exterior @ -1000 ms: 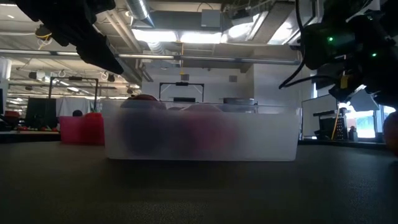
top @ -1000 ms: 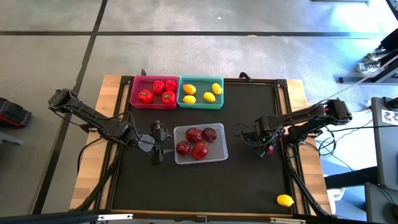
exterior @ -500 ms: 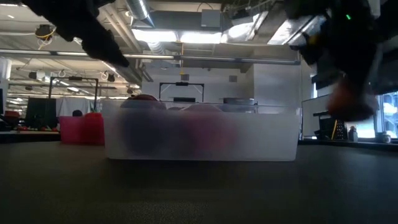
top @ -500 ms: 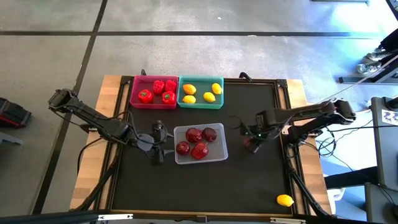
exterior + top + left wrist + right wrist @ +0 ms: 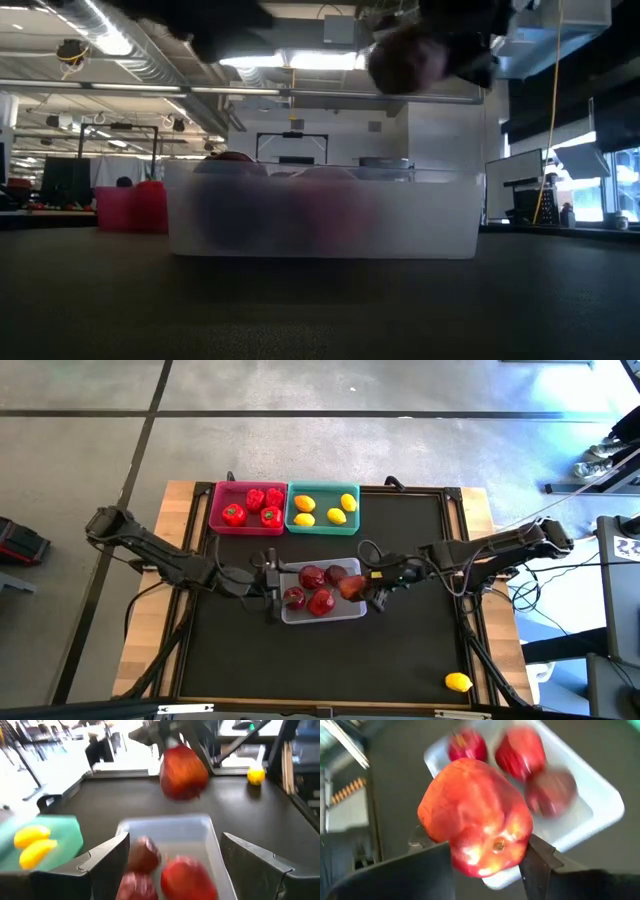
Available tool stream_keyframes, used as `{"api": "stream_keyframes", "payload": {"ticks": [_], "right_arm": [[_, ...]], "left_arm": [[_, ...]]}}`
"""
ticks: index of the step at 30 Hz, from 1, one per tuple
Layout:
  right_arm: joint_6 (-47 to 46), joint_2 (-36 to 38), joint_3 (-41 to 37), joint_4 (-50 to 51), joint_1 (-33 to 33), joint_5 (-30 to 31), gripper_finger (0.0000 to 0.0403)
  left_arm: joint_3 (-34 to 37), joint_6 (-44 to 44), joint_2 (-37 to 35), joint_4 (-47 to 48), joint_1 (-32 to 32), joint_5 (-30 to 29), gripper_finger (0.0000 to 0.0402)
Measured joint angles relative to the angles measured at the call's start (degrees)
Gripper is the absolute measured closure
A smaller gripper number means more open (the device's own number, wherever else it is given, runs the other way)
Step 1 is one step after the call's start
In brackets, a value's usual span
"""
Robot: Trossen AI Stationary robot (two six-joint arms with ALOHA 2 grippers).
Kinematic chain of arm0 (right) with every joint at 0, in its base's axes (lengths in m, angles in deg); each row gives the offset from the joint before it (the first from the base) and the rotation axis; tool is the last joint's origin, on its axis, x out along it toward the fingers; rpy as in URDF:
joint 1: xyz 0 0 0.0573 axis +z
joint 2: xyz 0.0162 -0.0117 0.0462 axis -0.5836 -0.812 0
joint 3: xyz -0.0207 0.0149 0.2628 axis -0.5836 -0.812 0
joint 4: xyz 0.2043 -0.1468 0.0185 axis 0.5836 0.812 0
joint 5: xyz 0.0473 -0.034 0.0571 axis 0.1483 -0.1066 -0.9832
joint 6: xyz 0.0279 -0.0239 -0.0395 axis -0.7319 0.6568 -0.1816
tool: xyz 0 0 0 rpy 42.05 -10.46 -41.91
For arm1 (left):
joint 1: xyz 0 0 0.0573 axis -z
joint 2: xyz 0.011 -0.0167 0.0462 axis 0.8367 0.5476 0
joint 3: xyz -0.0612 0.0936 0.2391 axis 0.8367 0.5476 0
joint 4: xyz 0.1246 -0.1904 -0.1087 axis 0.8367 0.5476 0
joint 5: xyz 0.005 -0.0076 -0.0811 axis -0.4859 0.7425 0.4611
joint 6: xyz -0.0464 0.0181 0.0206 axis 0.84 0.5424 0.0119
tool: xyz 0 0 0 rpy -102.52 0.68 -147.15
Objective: Sort produce into baskets
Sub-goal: Put the dark red apple into the transparent bin
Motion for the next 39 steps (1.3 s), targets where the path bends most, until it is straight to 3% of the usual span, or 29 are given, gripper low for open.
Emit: {"api": "stream_keyframes", "payload": {"ticks": [6,15,25,30,35,39], "right_arm": [[2.99,-0.02,-2.39,-14.2,1.93,4.51,0.0297],[4.92,-0.04,-3.71,-22.63,1.96,5.48,0.0297],[4.09,0.0,-3.83,-27.01,4.63,8.12,0.0296],[2.2,0.04,-3.83,-27.58,4.95,8.78,0.0294],[1.42,1.52,-3.65,-23.44,4.72,3.74,0.0242],[-0.33,6.76,-3.55,-12.11,4.96,-3.02,0.0183]], "left_arm": [[-5.85,-4.07,7.67,-6.13,-1.42,-0.09,0.0095],[-16.73,-9.94,17.11,-5.68,-1.67,-0.67,0.0095],[-19.97,-12.21,19.04,-7.04,-1.39,-2.51,0.0097],[-19.97,-12.58,19.06,-8.16,-0.75,-3.01,0.0137],[-20.19,-12.03,19.37,-7.06,-0.96,-1.95,0.0156],[-20.21,-8.31,19.32,-4.58,-1.3,-0.64,0.0155]]}}
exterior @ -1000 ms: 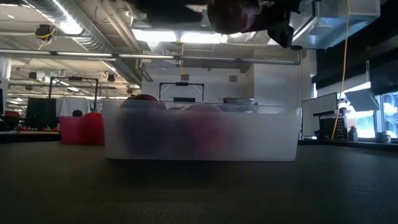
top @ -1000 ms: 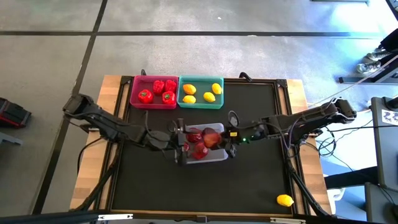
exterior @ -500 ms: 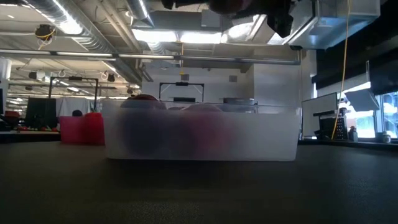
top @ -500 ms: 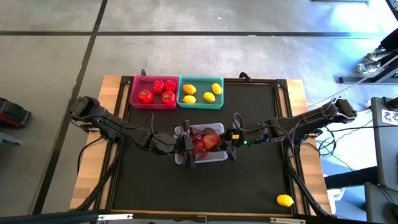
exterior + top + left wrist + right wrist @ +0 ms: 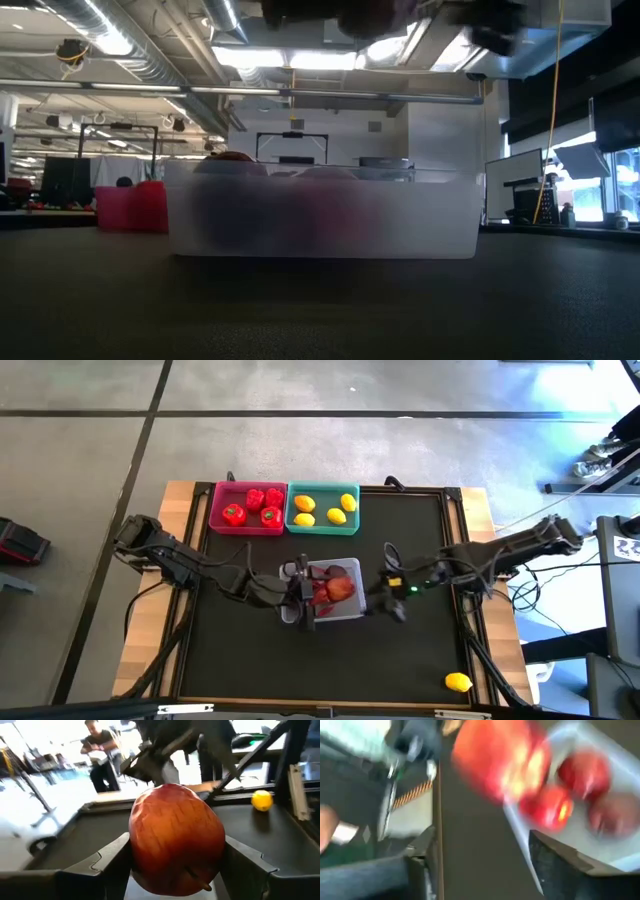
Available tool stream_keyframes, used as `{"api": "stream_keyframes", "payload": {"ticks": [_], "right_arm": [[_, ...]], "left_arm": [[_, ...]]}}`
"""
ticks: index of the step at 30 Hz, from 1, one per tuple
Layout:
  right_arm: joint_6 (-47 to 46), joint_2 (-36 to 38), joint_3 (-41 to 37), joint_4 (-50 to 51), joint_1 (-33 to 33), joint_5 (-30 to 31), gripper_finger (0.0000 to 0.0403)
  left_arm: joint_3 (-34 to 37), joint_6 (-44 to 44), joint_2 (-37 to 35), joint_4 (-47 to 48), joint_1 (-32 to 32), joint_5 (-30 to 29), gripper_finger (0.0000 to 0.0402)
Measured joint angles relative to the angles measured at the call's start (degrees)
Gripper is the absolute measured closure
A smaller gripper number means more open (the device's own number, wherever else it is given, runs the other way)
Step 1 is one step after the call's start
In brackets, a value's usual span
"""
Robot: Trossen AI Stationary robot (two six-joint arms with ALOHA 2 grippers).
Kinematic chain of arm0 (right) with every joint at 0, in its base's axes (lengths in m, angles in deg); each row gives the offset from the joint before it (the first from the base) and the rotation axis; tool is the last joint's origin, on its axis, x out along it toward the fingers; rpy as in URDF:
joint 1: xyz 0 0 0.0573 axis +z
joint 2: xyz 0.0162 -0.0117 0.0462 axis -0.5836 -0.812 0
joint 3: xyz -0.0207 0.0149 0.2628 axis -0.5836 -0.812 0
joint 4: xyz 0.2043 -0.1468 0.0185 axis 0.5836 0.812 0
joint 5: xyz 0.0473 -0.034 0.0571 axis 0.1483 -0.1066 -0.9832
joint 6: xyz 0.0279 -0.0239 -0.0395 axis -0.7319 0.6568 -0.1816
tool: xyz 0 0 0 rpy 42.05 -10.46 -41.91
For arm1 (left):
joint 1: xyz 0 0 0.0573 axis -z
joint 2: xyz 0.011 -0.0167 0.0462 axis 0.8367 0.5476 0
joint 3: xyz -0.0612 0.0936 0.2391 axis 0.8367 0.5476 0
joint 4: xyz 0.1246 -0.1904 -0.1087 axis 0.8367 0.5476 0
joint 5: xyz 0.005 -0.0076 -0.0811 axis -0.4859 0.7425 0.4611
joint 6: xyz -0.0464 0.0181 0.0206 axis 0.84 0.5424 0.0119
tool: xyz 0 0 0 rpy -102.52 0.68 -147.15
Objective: Sort produce into baskets
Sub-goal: Put the dark red apple into the transparent bin
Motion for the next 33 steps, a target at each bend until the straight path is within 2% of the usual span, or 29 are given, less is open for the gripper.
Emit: {"api": "stream_keyframes", "payload": {"ticks": [4,9,12,16,22,28,33], "right_arm": [[-3.06,4.85,-0.04,14.32,2.73,-1.49,0.0146],[-9.94,7.35,-0.04,28.82,9.68,6.54,0.0132],[-15.48,7.12,-0.06,34.34,14.54,10.2,0.0134],[-22.37,6.29,-0.07,36.88,20.18,12.69,0.0136],[-30.06,6.29,-0.08,37.3,27.22,14.78,0.0137],[-35.7,5.86,-0.08,37.84,32.51,16.23,0.0137],[-38.94,3.89,-0.08,37.62,35.63,16.92,0.0137]], "left_arm": [[0.02,7.94,0.0,4.66,-1.37,3.45,0.0149],[-0.51,17.25,0.0,13.04,-3.88,7.05,0.0152],[-3.83,21.23,0.79,20.89,-5.22,10.03,0.0152],[-11.46,22.51,4.92,31.84,-6.67,14.1,0.0152],[-24.61,26.2,14.89,45.18,-8.06,21.33,0.0152],[-33.15,29.26,22.51,48.25,-8.28,22.95,0.0139],[-34.52,30.05,26.58,48.5,-9.15,22.96,0.0134]]}}
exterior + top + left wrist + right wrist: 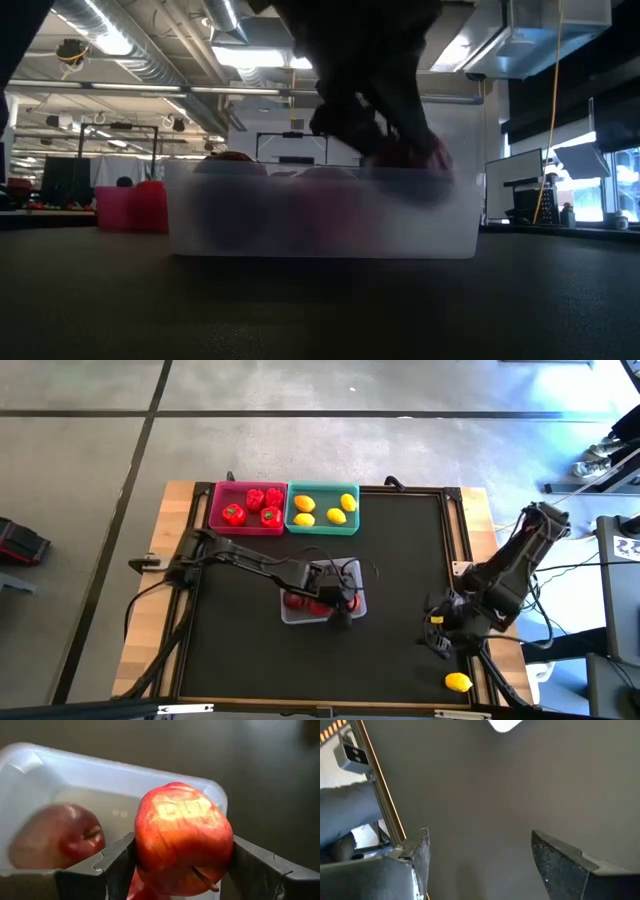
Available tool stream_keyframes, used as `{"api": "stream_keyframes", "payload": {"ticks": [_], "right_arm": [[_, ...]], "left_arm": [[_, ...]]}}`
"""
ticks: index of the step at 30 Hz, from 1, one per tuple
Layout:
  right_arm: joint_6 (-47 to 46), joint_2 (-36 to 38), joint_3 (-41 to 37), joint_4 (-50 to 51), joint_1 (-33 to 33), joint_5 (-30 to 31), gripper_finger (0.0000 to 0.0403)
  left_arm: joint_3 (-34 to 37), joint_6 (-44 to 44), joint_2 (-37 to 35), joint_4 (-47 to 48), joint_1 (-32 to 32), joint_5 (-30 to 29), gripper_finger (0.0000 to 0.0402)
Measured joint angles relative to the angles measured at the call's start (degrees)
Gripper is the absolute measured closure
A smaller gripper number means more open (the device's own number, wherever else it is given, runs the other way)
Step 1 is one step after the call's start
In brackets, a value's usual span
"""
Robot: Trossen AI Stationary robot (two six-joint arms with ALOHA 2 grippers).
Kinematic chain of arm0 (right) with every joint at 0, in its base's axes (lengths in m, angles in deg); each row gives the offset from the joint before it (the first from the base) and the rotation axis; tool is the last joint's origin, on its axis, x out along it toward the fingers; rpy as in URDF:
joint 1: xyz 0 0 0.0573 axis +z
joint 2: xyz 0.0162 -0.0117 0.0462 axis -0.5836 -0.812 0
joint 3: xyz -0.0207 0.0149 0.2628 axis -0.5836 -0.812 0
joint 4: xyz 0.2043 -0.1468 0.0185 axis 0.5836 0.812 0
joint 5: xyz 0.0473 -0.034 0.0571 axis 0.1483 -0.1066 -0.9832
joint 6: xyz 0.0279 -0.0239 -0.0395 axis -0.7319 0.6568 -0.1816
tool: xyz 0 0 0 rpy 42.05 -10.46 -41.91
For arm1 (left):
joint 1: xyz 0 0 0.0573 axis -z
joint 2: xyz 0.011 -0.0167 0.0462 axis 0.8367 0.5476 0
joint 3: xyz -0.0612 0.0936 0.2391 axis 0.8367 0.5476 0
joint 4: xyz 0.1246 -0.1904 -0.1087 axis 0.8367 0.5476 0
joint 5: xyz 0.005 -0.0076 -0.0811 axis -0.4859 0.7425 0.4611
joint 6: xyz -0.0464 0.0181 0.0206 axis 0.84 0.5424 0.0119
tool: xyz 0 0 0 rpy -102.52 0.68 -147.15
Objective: Sort produce into baskets
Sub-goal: Put the dark red apple into the transparent bin
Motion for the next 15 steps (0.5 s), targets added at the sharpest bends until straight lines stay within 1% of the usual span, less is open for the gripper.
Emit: {"api": "stream_keyframes", "payload": {"ticks": [3,5,8,13,15], "right_arm": [[-1.57,-1.76,0.0,-0.67,1.37,-0.36,0.0137],[-2.39,-3.16,0.0,-1.31,2.1,-1.66,0.0137],[-2.56,-5.14,-0.02,-1.22,2.15,-6.37,0.0137],[-4.15,-7.63,-0.02,-2.15,2.15,-12.85,0.0126],[-4.28,-8.26,-0.04,-3.36,2.15,-16.74,0.0123]], "left_arm": [[0.08,-0.02,1.34,0.11,0.13,0.32,0.0133],[0.02,-0.02,1.6,0.2,0.25,0.73,0.0129],[0.03,-1.09,1.82,0.82,0.37,0.72,0.0113],[0.03,-1.49,1.7,-0.33,0.53,0.58,0.0073],[0.03,-2.63,1.7,0.0,0.56,0.59,0.0061]]}}
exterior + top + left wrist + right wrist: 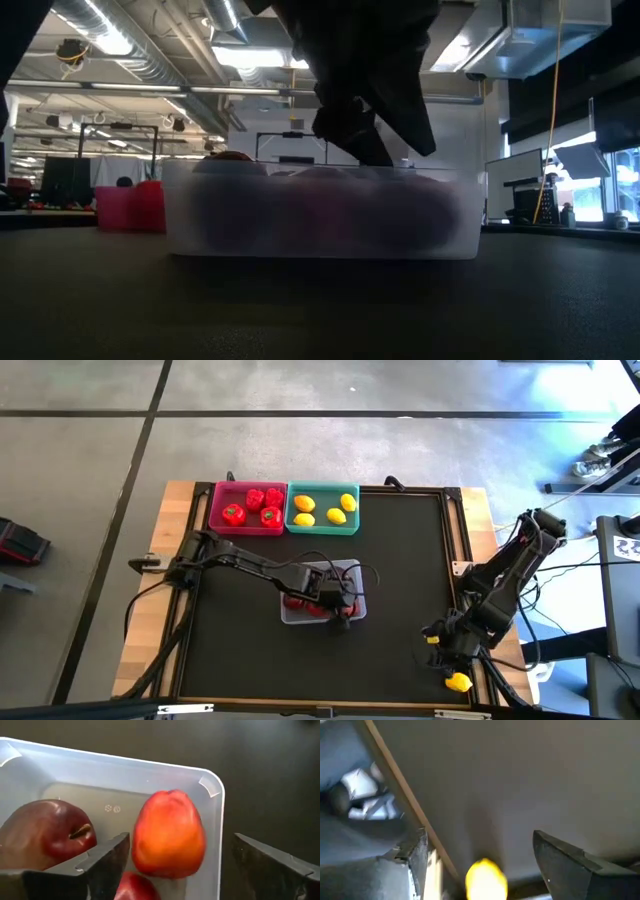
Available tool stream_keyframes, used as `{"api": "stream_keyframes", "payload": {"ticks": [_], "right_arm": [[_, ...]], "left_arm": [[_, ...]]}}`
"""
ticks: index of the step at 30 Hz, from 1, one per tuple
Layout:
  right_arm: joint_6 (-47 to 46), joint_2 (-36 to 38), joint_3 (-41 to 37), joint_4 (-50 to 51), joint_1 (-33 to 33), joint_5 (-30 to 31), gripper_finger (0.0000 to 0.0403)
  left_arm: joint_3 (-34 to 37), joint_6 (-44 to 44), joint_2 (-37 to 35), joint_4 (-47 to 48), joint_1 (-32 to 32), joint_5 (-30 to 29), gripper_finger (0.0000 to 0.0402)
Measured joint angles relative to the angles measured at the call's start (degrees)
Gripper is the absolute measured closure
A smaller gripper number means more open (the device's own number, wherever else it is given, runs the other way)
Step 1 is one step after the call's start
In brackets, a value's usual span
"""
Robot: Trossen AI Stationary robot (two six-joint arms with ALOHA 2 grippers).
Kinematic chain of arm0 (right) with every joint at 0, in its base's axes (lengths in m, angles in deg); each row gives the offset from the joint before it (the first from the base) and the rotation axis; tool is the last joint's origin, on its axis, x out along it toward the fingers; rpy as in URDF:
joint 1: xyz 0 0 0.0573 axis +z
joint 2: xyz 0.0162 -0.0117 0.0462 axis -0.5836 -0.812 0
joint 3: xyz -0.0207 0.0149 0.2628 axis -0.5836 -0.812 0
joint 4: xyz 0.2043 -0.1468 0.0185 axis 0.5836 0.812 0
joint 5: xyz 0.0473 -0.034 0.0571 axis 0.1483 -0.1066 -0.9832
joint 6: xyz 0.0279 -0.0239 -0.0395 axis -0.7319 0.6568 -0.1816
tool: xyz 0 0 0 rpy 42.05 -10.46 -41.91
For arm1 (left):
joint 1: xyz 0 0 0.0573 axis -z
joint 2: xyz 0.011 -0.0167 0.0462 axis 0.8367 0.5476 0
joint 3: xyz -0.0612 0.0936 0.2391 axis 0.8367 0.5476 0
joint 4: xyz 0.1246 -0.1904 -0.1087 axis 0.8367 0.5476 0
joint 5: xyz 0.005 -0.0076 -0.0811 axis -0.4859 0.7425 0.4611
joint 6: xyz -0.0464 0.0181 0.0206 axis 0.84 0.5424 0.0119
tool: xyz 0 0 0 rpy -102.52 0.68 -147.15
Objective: Sort produce into baskets
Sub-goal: Put the dark red apple into the transparent bin, then put the yellow lemon into the blue bin
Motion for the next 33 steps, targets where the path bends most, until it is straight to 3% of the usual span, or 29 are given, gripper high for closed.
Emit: {"api": "stream_keyframes", "payload": {"ticks": [7,14,23,33], "right_arm": [[-1.86,-1.59,0.0,-8.25,0.3,-8.51,0.0123],[-5.38,-4.63,0.0,-10.27,6.23,-11.49,0.0123],[-6.19,-11.82,0.0,-8.54,15.01,-12.61,0.0123],[-4.29,-19.55,0.02,-8.27,17.14,-11.94,0.0125]], "left_arm": [[0.02,-1.34,-2.74,0.61,1.56,-0.27,0.0053],[0.02,-2.59,-4.52,1.39,5.85,-1.22,0.0052],[0.33,-5.29,-4.52,1.76,10.34,-9.02,0.0052],[0.33,-5.78,-4.22,1.69,10.86,-9.98,0.0052]]}}
